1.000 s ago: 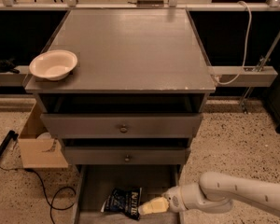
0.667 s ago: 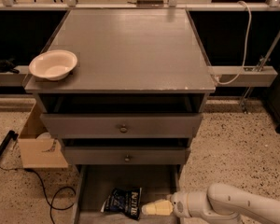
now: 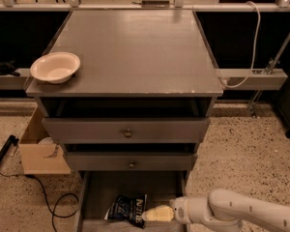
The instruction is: Pick blue chip bag from bottom drawer and place on counter
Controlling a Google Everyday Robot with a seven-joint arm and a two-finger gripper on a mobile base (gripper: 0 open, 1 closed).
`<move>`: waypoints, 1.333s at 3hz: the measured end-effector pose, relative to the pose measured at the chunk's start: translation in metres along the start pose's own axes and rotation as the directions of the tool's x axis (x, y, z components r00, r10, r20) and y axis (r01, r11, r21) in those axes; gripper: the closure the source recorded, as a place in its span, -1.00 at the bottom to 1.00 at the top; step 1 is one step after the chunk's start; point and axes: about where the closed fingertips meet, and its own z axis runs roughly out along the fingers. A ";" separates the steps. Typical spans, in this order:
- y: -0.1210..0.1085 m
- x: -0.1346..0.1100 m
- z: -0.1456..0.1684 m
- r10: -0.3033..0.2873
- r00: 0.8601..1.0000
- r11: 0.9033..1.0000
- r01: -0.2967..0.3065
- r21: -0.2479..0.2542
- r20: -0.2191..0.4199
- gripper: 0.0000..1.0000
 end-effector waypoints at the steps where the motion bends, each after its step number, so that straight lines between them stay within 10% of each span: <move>1: 0.004 -0.005 0.018 -0.095 0.995 0.995 0.095 0.013 0.040 -1.00; 4: 0.025 -0.006 0.023 -0.392 0.891 0.912 0.344 0.226 0.227 -1.00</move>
Offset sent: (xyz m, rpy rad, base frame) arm 0.0083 0.0266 0.0064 -0.0678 -0.4645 0.0073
